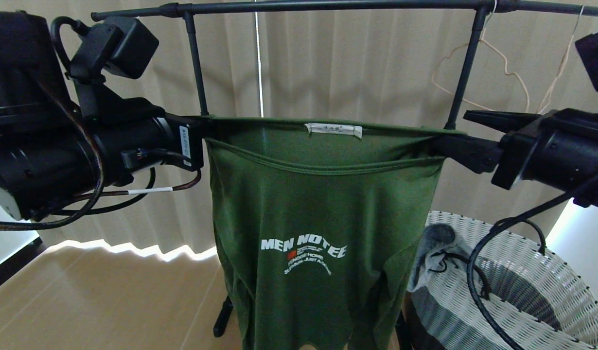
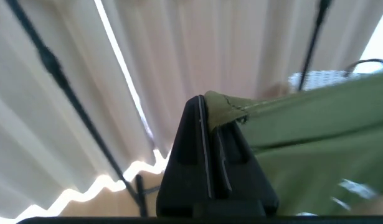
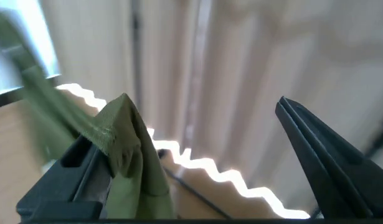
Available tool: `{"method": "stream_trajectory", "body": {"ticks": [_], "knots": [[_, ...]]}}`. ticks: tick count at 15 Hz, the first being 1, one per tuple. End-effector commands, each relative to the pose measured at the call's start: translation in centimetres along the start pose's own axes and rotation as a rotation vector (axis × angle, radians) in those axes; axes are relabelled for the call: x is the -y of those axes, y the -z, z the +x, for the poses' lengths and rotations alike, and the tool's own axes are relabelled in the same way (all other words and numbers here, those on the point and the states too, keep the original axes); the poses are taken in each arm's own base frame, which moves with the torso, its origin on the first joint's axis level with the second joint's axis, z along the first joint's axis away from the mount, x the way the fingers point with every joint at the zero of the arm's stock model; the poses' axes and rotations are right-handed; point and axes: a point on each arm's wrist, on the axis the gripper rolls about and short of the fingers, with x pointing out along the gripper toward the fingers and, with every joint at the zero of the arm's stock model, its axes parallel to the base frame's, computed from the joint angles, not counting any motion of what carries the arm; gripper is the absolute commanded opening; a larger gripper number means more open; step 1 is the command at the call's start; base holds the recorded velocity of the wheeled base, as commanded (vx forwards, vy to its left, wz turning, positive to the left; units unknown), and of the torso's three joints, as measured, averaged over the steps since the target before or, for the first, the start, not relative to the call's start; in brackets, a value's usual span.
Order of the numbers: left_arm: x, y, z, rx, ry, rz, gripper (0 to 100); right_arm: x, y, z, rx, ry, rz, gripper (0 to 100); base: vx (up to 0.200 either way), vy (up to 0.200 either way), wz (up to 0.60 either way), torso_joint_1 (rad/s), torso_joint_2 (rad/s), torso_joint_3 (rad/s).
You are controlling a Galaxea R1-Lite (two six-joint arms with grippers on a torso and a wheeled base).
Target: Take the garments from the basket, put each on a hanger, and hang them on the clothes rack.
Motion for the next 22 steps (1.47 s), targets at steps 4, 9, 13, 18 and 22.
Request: {"method": "stream_trajectory", "body": {"ticks": [4,9,13,18,22], "knots": [[-0.4,0.1,0.9,-0.006,-0.018,0.031,0,-0.6,-0.2,-2.0,0.027,-0.125,-0.004,100,0.0,0.0,0.0,0.0,0.0,0.0],[-0.8,0.0,-0.2,0.003,-0.036,0.038,0,1.1,0.5,-2.0,-0.007,0.011,-0.029,100,0.0,0.0,0.0,0.0,0.0,0.0],[-2.3,0.5,-3.3,-0.004,-0.095,0.033,0,3.9,1.7,-2.7,-0.052,0.226,-0.09,100,0.0,0.0,0.0,0.0,0.0,0.0],[-2.2,2.5,-5.6,-0.042,-0.091,0.026,0,4.3,1.9,-2.9,-0.062,0.362,-0.093,100,0.0,0.0,0.0,0.0,0.0,0.0],[-2.4,2.5,-5.5,-0.045,-0.098,0.034,0,4.2,1.8,-3.5,-0.047,0.398,-0.111,100,0.0,0.0,0.0,0.0,0.0,0.0]]}}
